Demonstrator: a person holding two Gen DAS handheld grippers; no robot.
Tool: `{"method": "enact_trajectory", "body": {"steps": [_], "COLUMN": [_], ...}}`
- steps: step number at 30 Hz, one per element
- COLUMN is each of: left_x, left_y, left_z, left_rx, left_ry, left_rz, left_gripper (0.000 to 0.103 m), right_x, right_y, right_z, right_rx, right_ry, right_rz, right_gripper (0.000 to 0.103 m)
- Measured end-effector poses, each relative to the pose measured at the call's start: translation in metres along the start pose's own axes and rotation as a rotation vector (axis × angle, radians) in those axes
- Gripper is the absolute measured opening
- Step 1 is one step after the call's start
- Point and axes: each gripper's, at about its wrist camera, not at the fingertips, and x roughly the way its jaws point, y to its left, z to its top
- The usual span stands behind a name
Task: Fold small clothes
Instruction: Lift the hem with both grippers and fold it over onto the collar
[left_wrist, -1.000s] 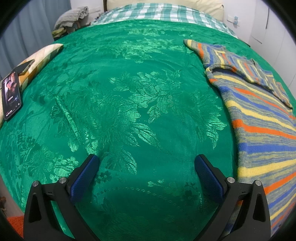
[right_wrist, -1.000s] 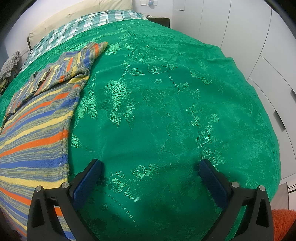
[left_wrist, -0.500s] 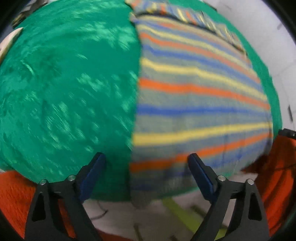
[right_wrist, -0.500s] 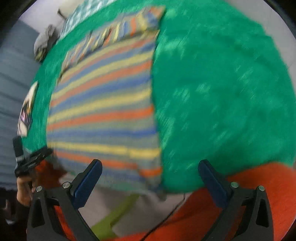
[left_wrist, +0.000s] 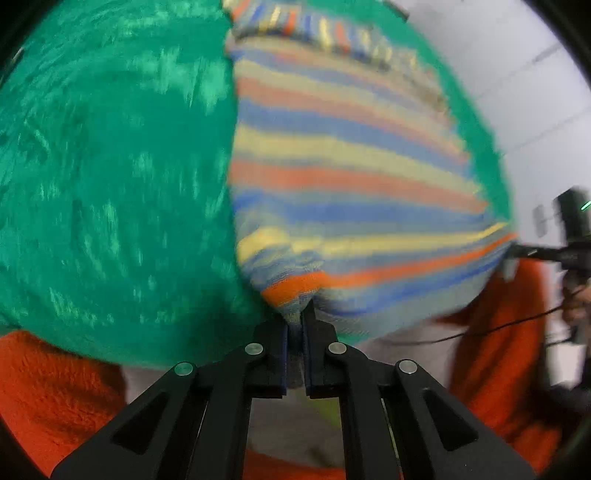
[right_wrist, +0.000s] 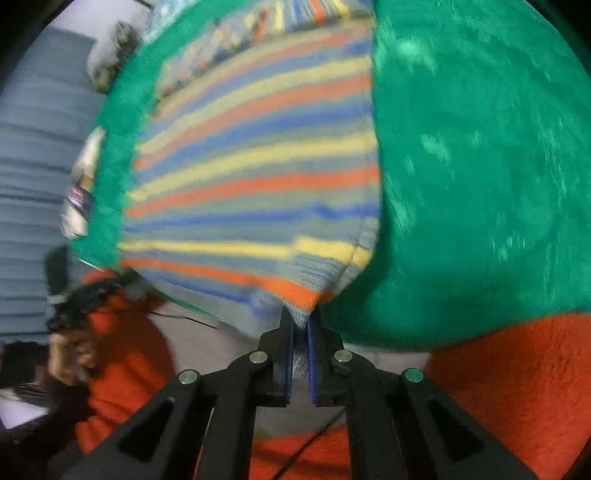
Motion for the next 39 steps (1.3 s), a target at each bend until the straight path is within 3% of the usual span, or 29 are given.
{"method": "enact_trajectory", "body": {"steps": [2,4,6,7,9,10,11,12,14,16,19,22,24,25,26,27,29,32,36,39], "left_x": [-0.024,-0.044,-0.049,-0.048,-0.035,-0.021,-0.018,-0.009,0.006,0.015,0.026,0.05,0.062,0.064,0.064,0.064,0.053,0.041,0.063,0.045], "left_y": [-0.001,-0.002,-0.005,-0.005,-0.004,0.004,0.014,0.024,0.037,0.038,0.028,0.02,0.017,0.015,0.013,0.011,0.005,0.01,0.01,0.002], "left_z": [0.039,0.096,0.15,0.185,0.25,0.279,0.287,0.29,0.28,0.253,0.208,0.174,0.177,0.172,0.171,0.17,0.163,0.153,0.171,0.163], "left_rx": [-0.007,-0.005,0.004,0.011,0.01,-0.034,-0.089,-0.145,-0.211,-0.169,-0.06,-0.013,-0.034,-0.05,-0.051,-0.047,-0.013,0.008,0.026,0.036], "left_ry": [-0.061,-0.141,-0.206,-0.237,-0.317,-0.33,-0.33,-0.323,-0.291,-0.28,-0.236,-0.17,-0.14,-0.159,-0.162,-0.148,-0.142,-0.12,-0.066,-0.12], "left_rz": [-0.04,-0.044,-0.022,-0.011,0.041,0.086,0.117,0.131,0.086,0.062,0.124,0.241,0.258,0.25,0.24,0.229,0.234,0.204,0.244,0.298], "left_gripper": [0.004,0.004,0.004,0.007,0.028,0.063,0.073,0.069,0.063,0.066,0.074,0.073,0.058,0.034,0.007,0.007,0.005,0.005,0.009,0.034], "right_x": [-0.027,-0.049,-0.067,-0.078,-0.081,-0.079,-0.074,-0.068,-0.056,-0.049,-0.036,-0.011,0.009,0.018,0.03,0.038,0.042,0.027,0.038,0.036], "right_y": [0.0,-0.001,-0.007,-0.014,-0.023,-0.026,-0.034,-0.04,-0.045,-0.045,-0.042,-0.034,-0.031,-0.032,-0.035,-0.039,-0.046,-0.039,-0.048,-0.045], "right_z": [0.026,0.062,0.103,0.14,0.191,0.219,0.245,0.262,0.273,0.268,0.233,0.202,0.192,0.19,0.191,0.194,0.19,0.174,0.184,0.184], "right_rx": [0.019,0.023,0.026,0.032,0.04,0.059,0.065,0.082,0.089,0.054,-0.021,-0.072,-0.09,-0.09,-0.064,-0.037,0.022,-0.001,-0.001,-0.022], "right_ry": [-0.06,-0.132,-0.212,-0.28,-0.367,-0.426,-0.474,-0.504,-0.493,-0.471,-0.439,-0.386,-0.355,-0.343,-0.315,-0.299,-0.267,-0.245,-0.208,-0.228], "right_rz": [0.094,0.134,0.137,0.126,0.128,0.158,0.157,0.086,-0.001,-0.015,-0.034,-0.029,-0.049,-0.069,-0.085,-0.098,-0.127,-0.151,-0.187,-0.175], "right_gripper": [0.006,0.006,0.006,0.006,0.009,0.013,0.036,0.058,0.058,0.058,0.058,0.058,0.053,0.047,0.012,0.005,0.004,0.004,0.004,0.01]}}
